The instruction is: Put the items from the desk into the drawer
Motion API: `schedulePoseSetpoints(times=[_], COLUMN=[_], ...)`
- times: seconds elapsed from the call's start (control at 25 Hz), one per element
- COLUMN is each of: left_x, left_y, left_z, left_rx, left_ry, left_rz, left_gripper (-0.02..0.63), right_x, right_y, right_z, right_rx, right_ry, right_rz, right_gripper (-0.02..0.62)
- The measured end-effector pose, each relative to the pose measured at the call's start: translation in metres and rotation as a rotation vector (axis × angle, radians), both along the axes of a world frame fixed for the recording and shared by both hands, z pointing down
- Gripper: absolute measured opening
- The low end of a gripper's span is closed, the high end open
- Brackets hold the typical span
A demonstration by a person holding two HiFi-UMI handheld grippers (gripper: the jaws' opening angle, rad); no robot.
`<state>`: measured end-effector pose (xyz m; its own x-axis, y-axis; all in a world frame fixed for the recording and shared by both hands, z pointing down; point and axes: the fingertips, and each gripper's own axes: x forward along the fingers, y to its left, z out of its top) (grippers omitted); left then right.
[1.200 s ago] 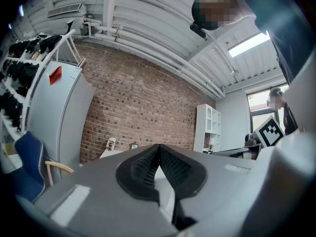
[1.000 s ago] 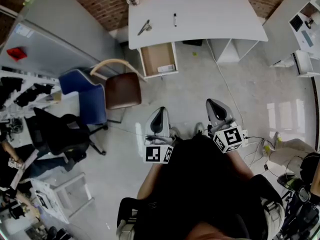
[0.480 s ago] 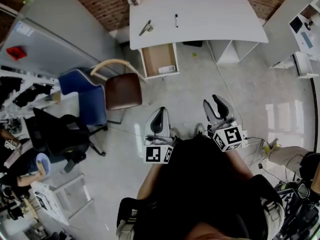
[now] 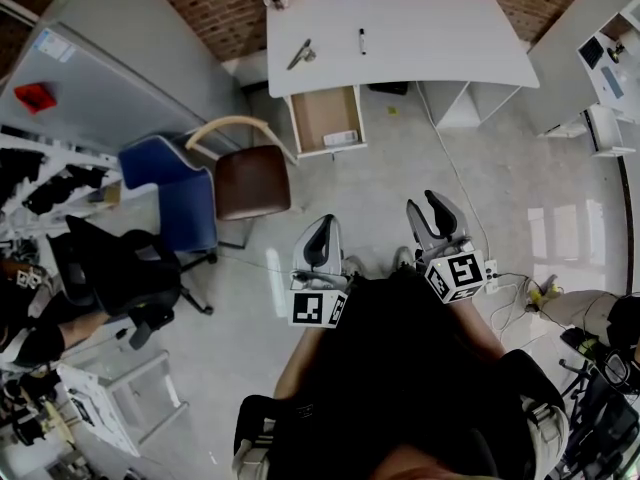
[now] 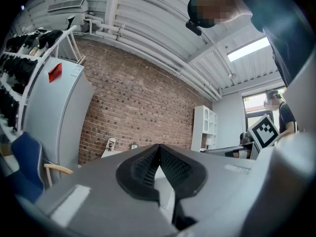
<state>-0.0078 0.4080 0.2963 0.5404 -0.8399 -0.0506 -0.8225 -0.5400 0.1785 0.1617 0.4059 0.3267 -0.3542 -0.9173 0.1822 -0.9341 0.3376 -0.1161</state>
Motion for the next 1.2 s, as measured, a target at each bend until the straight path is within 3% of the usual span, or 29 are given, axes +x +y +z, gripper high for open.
schedulePoseSetpoints(times=[0.6,1.2], left_x=[-0.054,-0.055], left_y=[0.006,-0.038], left_z=[0.010,0.012], left_rx=[0.007,0.011], left_ry=[0.014,0.011], left_rz=[0.050,0.016], left_gripper=[0.005,0.005], right_x=[-0.043,-0.047], right_y=[0.005,-0.053], right_z=[0.006,0.015], right_rx=[-0.012,-0.013], right_ry=[0.014,0.006], right_rz=[0.078,0.036], right_gripper=[0.161,0.152])
